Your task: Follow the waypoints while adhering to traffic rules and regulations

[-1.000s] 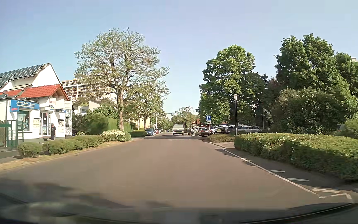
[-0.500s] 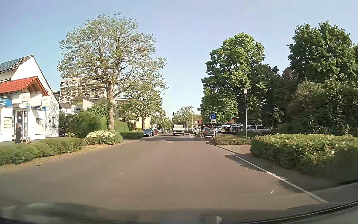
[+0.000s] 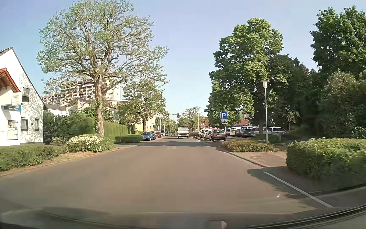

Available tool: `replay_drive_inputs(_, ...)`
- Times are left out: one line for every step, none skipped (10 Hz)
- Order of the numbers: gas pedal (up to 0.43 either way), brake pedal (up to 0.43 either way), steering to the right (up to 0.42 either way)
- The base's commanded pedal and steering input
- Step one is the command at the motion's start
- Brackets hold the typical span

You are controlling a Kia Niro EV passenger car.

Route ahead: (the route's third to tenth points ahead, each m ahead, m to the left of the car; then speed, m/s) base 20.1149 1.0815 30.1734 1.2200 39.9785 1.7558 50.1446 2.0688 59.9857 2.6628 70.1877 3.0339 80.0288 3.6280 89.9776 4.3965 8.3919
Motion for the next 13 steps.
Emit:
replay_drive_inputs(0.047,0.03,-0.006)
replay_drive_inputs(0.047,0.03,-0.007)
replay_drive_inputs(0.047,0.03,-0.008)
replay_drive_inputs(0.047,0.03,-0.008)
replay_drive_inputs(0.059,0.03,-0.008)
replay_drive_inputs(0.059,0.03,-0.008)
replay_drive_inputs(0.059,0.03,-0.009)
replay_drive_inputs(0.059,0.03,-0.01)
replay_drive_inputs(0.059,0.03,-0.01)
replay_drive_inputs(0.059,0.03,-0.01)
replay_drive_inputs(0.059,0.03,-0.01)
replay_drive_inputs(0.059,0.03,-0.01)
replay_drive_inputs(0.059,0.024,-0.01)
